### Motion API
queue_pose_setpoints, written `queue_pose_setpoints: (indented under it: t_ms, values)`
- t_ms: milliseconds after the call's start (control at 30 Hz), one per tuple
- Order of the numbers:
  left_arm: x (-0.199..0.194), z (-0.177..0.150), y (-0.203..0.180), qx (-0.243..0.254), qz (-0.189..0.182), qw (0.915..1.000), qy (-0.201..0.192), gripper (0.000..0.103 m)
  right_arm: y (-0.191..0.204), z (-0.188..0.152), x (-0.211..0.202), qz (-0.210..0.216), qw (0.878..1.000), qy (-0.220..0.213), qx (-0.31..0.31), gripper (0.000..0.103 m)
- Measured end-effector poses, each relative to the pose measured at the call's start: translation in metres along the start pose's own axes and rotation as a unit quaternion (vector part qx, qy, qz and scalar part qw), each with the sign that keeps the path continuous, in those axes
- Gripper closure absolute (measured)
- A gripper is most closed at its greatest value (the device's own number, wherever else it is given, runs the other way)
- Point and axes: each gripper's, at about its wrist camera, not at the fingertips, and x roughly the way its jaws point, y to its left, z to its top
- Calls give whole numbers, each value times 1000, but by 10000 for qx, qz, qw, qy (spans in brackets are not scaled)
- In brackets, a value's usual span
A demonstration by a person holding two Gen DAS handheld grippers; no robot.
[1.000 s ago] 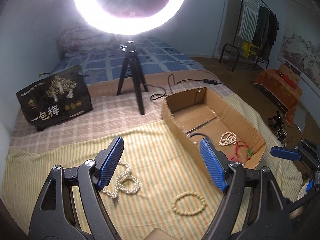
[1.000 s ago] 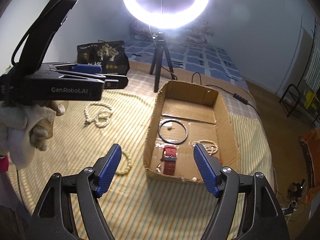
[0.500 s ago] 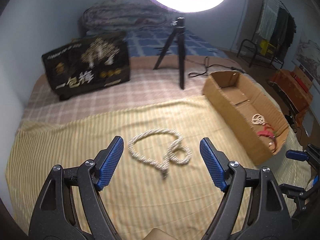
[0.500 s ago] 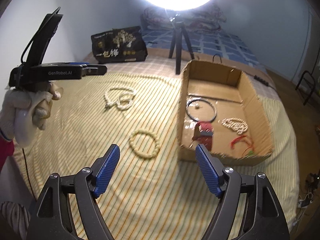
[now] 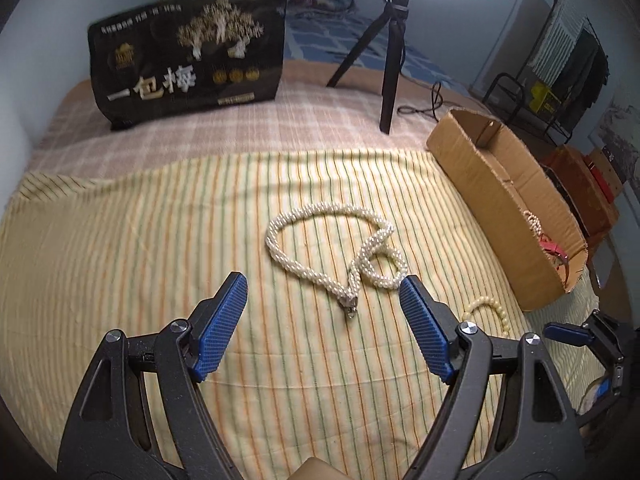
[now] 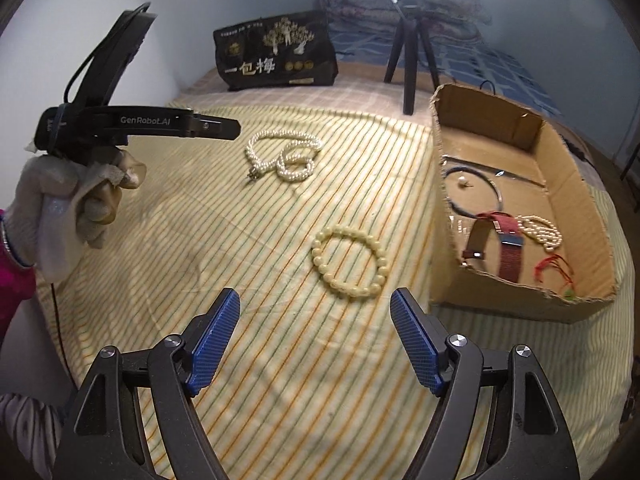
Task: Organize jewelry
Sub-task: 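Grasp the pearl necklace with the left tool while the right tool grasps the cream bead bracelet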
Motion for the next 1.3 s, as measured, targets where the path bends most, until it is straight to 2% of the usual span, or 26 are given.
queue_pose_setpoints:
  t_ms: [467, 567, 700, 900, 1000, 1133, 1300]
  values:
    - [42, -7, -11, -231, -264, 9986, 402, 22, -10, -9, 32, -151, 9984, 289, 470, 25]
    - [50, -6, -15, -165, -136, 9989, 414, 22, -9, -9, 37, -210, 9979, 303, 524, 25]
    - [57, -3, -19, -211, -102, 9991, 344, 15, -9, -8, 39, -281, 9975, 254, 589, 25]
    - [63, 4, -21, -192, 37, 9994, 303, 15, -6, -4, 35, -298, 9962, 96, 814, 25]
    - [68, 8, -21, -188, 145, 9993, 296, 15, 0, 1, 27, -336, 9971, -73, 677, 25]
    - [72, 12, -24, -155, 317, 9991, 247, 15, 1, 9, 30, -256, 9978, -58, 603, 26]
    - [75, 14, -25, -167, 448, 9987, 201, 15, 6, 20, 42, -199, 9986, 44, 494, 37]
